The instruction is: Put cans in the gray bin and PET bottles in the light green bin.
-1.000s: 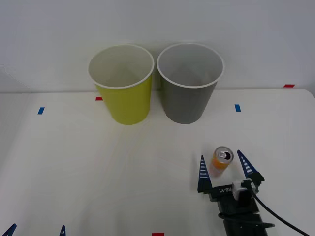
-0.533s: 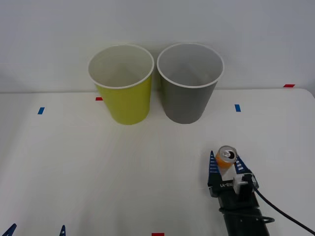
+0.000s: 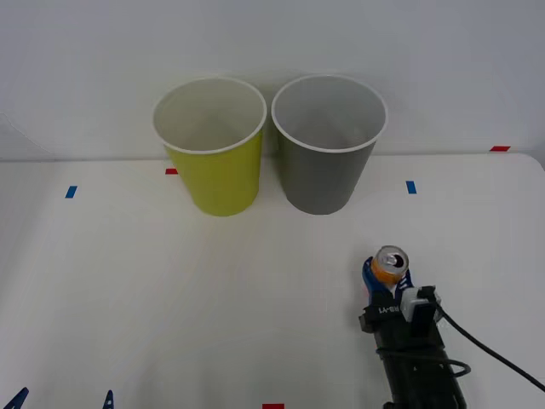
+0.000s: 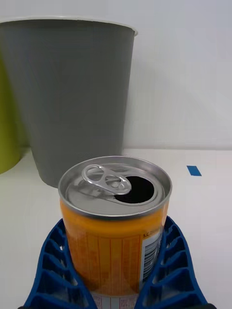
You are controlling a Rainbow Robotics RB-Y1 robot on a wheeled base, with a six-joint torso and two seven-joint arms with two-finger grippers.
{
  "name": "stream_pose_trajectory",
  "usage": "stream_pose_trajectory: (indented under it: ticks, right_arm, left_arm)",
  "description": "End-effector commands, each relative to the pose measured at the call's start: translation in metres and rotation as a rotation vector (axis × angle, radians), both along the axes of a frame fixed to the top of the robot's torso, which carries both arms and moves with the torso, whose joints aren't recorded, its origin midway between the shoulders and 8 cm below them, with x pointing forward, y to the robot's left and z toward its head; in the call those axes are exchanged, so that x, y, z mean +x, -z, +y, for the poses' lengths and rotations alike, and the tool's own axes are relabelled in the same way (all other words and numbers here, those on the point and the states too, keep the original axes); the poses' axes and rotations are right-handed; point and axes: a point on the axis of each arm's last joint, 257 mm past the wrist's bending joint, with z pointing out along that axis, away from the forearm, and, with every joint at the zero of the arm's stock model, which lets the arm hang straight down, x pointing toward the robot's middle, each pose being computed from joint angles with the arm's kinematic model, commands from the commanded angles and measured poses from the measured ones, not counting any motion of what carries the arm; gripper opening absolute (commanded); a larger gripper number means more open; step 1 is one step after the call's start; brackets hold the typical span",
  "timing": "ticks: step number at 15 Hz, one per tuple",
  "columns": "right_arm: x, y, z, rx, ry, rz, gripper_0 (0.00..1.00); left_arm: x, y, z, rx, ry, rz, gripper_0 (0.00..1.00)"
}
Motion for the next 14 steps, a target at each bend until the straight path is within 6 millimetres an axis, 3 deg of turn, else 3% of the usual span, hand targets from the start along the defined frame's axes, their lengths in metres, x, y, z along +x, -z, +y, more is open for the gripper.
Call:
stream_pose_trajectory:
  ticks: [1,9,14]
  right_arm:
    - [0.007,-0.028,0.006,0.027,-0.002,0.059,0.06]
    - [0.010,-0.102,0.009,0.023,-0.030,0.186,0.06]
    - [0.041,-0.145,0.016,0.016,-0.061,0.148,0.06]
  left_arm:
    - [0.000,0.000,0.000,0.000,0.000,0.000,1.00]
    - [0.000,0.000,0.000,0.000,0.000,0.000,1.00]
    - [0.000,0.000,0.000,0.000,0.000,0.000,1.00]
